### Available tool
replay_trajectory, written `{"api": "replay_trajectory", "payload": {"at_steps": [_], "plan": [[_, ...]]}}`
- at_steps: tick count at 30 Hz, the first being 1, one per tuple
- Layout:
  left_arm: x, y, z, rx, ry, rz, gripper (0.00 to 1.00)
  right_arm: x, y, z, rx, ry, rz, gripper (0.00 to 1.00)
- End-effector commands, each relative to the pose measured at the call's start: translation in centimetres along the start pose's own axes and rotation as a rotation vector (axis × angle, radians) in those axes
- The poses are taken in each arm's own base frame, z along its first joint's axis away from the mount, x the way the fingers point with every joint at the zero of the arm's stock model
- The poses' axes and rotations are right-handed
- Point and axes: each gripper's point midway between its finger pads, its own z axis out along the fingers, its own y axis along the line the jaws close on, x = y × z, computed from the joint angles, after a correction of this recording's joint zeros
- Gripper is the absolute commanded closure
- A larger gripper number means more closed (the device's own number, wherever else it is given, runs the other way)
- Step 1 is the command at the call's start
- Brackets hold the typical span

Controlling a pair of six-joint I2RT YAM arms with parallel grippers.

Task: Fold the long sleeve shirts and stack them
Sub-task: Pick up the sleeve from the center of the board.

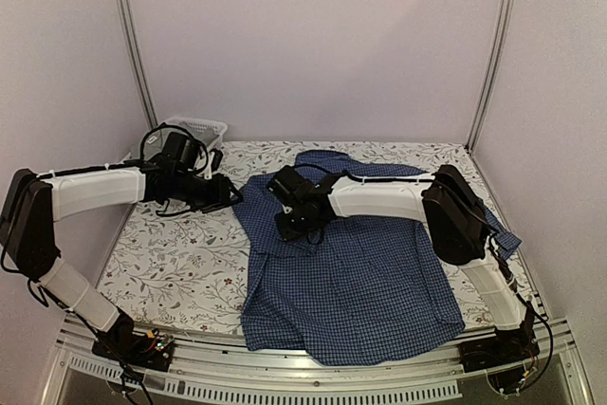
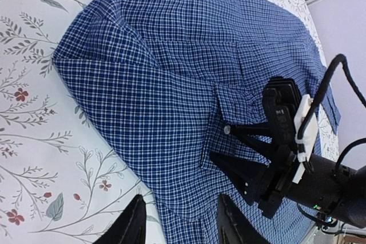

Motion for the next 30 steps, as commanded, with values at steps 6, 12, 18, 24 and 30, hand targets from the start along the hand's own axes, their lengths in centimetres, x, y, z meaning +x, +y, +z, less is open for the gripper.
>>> {"api": "replay_trajectory", "payload": {"at_steps": [6,12,18,24,30], "plan": [[0.1,1.1,0.3,-0.009,0.000,-0.008,0.58,-0.2,1.1,-0.6,0.011,-0.016,-0.044,0.42],[0.2,1.2,0.5,-0.007,0.008,-0.012,0.58,0.9,1.9,0.2,0.006,0.005,-0.061,0.35],[0.3,1.1,0.6,-0.001,0.012,-0.014,0.58,2.3,1.0,1.6,0.057,0.036,-0.067,0.35],[0.4,1.2,0.7,-0.005,0.015,-0.017,0.58,1.1,0.4,0.8,0.082,-0.003,-0.030,0.43],[0.5,1.3,0.7,-0.005,0.017,-0.016,0.58,-1.0,0.3,-0.8,0.065,-0.056,0.005,0.54]]}}
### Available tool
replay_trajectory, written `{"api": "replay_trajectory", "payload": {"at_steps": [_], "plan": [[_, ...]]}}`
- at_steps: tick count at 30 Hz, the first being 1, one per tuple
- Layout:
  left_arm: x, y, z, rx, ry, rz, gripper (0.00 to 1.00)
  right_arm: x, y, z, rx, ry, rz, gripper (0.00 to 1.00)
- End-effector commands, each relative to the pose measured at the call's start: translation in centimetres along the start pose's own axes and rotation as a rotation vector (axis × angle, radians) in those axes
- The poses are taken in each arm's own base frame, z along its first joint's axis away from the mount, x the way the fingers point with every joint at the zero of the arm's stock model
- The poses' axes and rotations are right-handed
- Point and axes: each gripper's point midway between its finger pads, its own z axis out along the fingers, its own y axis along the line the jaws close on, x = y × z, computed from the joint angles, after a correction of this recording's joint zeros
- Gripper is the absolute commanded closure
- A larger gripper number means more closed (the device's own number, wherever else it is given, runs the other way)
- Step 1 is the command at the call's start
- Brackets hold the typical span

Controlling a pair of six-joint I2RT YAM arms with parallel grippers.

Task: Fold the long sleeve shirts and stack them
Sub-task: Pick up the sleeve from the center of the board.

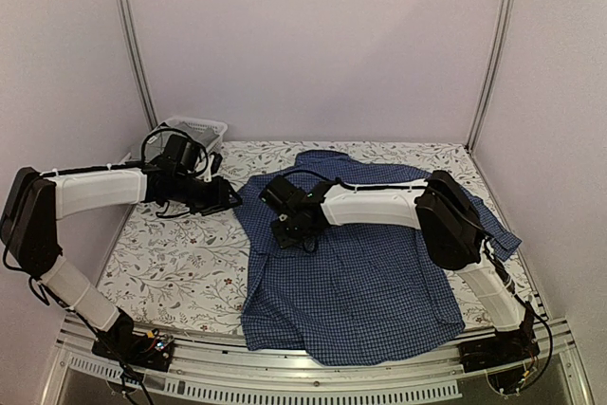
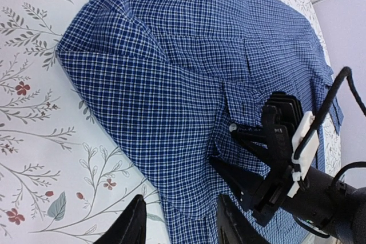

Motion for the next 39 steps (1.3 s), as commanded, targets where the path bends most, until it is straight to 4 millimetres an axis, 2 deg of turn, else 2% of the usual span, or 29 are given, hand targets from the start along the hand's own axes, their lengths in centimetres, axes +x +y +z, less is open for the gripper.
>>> {"api": "replay_trajectory", "payload": {"at_steps": [1,7,12,13,15,19,24,29,31,34,37,39], "plan": [[-0.1,0.4,0.2,0.006,-0.005,0.001,0.58,-2.1,-0.7,-1.4,0.005,-0.047,0.042,0.58],[0.9,0.8,0.0,-0.004,0.017,0.001,0.58,-2.7,-1.2,-1.6,0.001,-0.056,0.060,0.86],[1.6,1.5,0.3,-0.024,0.033,-0.015,0.58,-4.5,-1.9,-3.0,0.011,-0.103,0.076,0.98],[1.5,1.5,0.3,-0.024,0.033,-0.019,0.58,-5.2,-2.0,-3.8,0.011,-0.123,0.083,0.99],[1.2,1.6,0.4,-0.026,0.023,-0.031,0.58,-6.6,-2.5,-5.1,0.014,-0.157,0.094,1.00],[0.1,2.4,0.8,-0.063,-0.008,-0.071,0.58,-10.3,-2.6,-9.0,-0.011,-0.268,0.098,1.00],[-2.0,4.5,1.6,-0.085,-0.062,-0.184,0.58,-14.9,-1.5,-15.1,-0.123,-0.432,0.079,1.00],[-5.3,7.0,2.3,-0.117,-0.140,-0.281,0.54,-19.0,0.2,-21.7,-0.283,-0.609,0.040,1.00],[-6.5,7.7,3.0,-0.120,-0.148,-0.307,0.53,-19.5,0.8,-22.7,-0.325,-0.634,0.024,1.00],[-8.3,8.1,4.3,-0.149,-0.150,-0.316,0.50,-19.3,1.3,-22.9,-0.353,-0.628,0.017,1.00],[-8.3,9.8,6.1,-0.221,-0.123,-0.333,0.50,-18.9,1.7,-22.5,-0.360,-0.614,0.014,1.00],[-8.3,10.6,6.6,-0.257,-0.125,-0.340,0.50,-18.8,1.9,-22.5,-0.364,-0.612,0.016,1.00]]}}
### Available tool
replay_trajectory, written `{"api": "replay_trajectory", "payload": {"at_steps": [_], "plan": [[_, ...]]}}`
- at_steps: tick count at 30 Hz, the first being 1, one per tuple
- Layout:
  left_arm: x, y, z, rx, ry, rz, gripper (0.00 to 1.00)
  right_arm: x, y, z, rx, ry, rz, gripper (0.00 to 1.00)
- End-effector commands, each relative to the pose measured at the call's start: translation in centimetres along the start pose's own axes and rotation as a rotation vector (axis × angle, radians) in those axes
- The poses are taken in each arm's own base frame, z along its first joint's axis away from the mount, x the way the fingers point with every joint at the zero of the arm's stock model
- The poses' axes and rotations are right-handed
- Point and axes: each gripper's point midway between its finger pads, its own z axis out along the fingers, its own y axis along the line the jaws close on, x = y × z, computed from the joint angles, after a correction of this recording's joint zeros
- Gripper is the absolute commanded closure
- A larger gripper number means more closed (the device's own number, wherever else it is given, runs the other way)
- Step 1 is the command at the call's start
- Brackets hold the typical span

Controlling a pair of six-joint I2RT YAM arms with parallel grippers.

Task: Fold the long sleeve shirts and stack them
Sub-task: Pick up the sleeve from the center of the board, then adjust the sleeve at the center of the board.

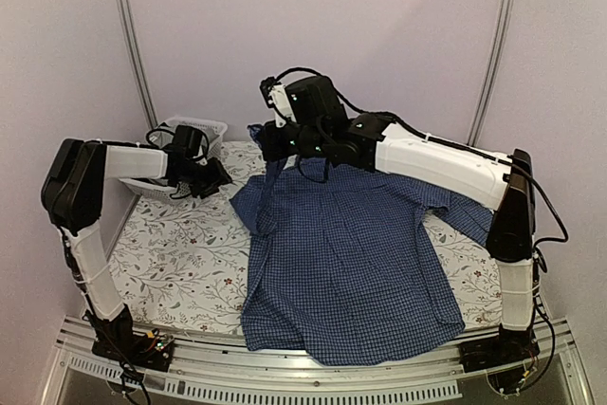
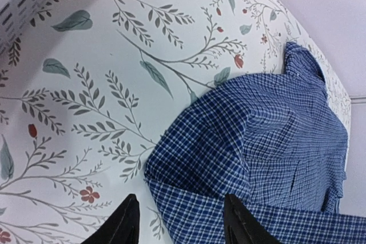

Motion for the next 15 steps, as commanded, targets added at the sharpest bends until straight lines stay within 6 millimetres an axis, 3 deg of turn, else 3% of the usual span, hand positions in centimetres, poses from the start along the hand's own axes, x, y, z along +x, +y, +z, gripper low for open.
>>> {"api": "replay_trajectory", "payload": {"at_steps": [1,10,15], "plan": [[-0.3,2.0,1.8,-0.103,-0.009,-0.029,0.51,-0.6,1.0,-0.4,-0.043,-0.014,-0.009,1.00],[1.9,1.5,5.4,-0.126,0.074,-0.006,0.53,0.3,1.2,-0.4,-0.038,-0.003,-0.014,1.00],[3.2,1.4,6.3,-0.154,0.092,-0.015,0.57,0.9,0.9,-0.5,-0.023,0.009,-0.010,1.00]]}}
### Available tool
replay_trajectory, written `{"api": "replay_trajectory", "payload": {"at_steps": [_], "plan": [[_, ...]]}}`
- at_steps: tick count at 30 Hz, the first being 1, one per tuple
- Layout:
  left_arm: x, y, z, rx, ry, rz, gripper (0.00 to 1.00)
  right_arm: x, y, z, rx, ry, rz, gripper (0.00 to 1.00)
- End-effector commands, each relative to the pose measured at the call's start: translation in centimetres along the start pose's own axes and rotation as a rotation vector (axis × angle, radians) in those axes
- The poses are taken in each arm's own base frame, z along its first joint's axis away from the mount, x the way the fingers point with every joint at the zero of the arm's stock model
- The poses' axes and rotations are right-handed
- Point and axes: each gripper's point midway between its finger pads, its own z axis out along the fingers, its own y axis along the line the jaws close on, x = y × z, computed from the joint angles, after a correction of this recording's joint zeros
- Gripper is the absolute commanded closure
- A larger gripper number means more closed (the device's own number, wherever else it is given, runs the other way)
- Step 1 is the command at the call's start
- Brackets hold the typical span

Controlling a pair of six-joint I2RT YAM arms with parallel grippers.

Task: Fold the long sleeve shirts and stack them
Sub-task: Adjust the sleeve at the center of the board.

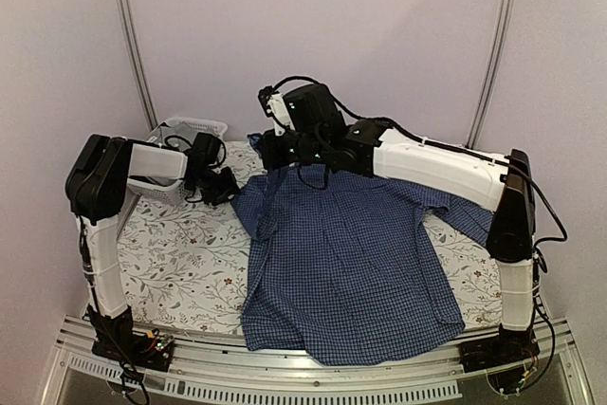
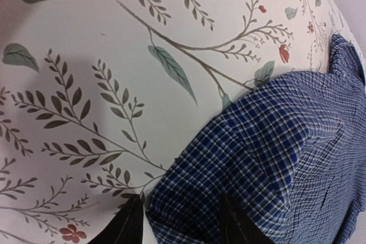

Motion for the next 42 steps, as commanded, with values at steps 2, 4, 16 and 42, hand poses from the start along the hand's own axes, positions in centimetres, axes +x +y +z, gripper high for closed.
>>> {"api": "replay_trajectory", "payload": {"at_steps": [2,4,16,42], "plan": [[2.0,-0.1,1.4,-0.039,0.038,-0.010,0.65,-0.5,0.2,-0.9,0.003,-0.024,0.001,1.00],[2.1,-0.1,1.7,-0.039,0.045,-0.014,0.76,-0.5,0.1,-1.1,0.006,-0.024,0.000,1.00],[-6.2,-2.3,-5.5,-0.114,-0.225,0.128,1.00,2.4,-2.5,-3.1,0.111,0.018,0.021,1.00],[-3.5,-8.5,-2.4,-0.033,-0.051,0.372,1.00,10.9,-15.4,-1.4,0.386,0.230,0.129,1.00]]}}
